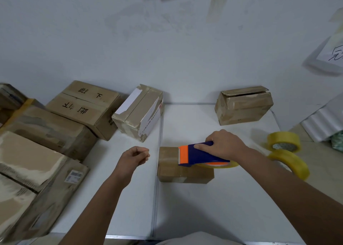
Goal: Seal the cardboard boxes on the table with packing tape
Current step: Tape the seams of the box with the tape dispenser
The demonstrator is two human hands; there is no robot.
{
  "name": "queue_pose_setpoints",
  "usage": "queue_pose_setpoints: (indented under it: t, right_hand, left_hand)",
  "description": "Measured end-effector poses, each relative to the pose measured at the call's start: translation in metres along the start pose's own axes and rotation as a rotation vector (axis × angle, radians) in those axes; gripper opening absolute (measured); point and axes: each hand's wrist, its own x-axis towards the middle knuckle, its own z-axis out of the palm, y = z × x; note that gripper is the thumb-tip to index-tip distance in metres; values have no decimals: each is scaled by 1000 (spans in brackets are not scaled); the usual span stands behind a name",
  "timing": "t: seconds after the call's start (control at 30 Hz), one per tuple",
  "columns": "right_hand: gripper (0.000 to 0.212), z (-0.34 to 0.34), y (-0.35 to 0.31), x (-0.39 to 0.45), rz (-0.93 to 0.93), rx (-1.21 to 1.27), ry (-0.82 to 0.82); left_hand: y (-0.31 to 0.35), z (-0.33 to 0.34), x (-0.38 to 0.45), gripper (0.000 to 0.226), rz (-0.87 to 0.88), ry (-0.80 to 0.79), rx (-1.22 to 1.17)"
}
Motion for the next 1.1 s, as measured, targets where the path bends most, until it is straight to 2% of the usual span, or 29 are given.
queue_pose_setpoints:
  t: [0.3,0.53,0.93,1.1]
  right_hand:
    - [52,19,-26,-1,50,-125,136]
    - [41,20,-31,-2,123,-85,158]
    - [39,17,-41,1,172,-91,128]
    - [40,19,-42,1,180,-116,127]
  left_hand:
    - [-20,6,1,9,6,136,55]
    - [-39,15,9,8,-8,190,54]
    - [-62,32,19,12,-36,142,34]
    - [-67,50,21,14,0,109,169]
